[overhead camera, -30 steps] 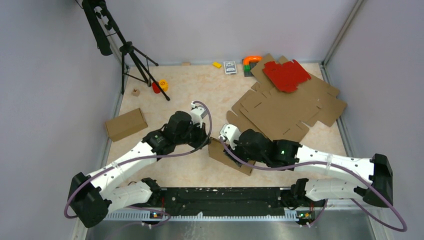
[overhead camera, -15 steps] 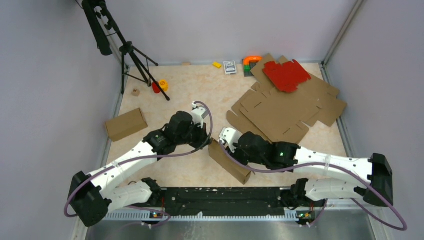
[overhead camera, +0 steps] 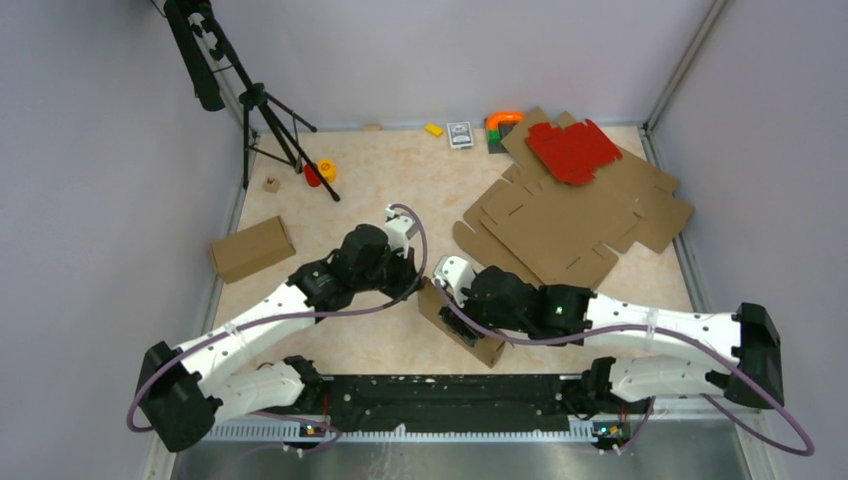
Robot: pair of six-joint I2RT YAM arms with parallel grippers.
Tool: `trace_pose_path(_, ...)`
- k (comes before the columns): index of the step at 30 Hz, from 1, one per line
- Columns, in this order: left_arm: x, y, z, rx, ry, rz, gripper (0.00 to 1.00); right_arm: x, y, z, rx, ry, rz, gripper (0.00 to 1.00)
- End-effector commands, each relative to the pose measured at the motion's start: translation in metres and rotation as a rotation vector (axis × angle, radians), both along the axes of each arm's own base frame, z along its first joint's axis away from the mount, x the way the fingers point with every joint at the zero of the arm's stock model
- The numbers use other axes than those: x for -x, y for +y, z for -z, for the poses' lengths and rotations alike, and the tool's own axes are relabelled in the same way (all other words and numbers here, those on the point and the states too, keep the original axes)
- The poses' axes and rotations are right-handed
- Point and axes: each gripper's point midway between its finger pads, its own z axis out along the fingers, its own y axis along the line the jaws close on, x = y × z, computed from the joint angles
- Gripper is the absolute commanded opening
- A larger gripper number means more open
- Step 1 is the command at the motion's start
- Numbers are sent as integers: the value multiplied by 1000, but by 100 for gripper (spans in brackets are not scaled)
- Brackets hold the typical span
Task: Fold the paper box
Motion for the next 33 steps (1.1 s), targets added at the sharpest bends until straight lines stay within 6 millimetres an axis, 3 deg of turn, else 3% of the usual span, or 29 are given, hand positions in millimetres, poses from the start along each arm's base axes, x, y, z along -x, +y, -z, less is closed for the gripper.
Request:
trace_pose_path(1, 2, -1, 2, -19, 18, -8, 0, -7, 22, -21, -44, 15, 75, 62)
trace_pose_path(8, 2, -1, 3, -21, 21, -12, 0, -13, 20, -5, 183, -154, 227, 66)
trace_pose_path(19, 4, -2, 5, -17, 25, -12, 0, -17, 10, -6, 242, -352, 301, 41)
trace_pose_path(23, 5, -3, 5, -9, 30, -12, 0, -15, 8, -3, 274, -394, 286, 22)
trace_pose_path(29, 7, 0, 3, -3, 28, -20, 0, -11, 7, 6, 295, -411, 252, 21)
trace_pose_path(33, 10, 2, -4, 15, 14, -18, 17, -9, 5, 11, 259, -400, 238, 22)
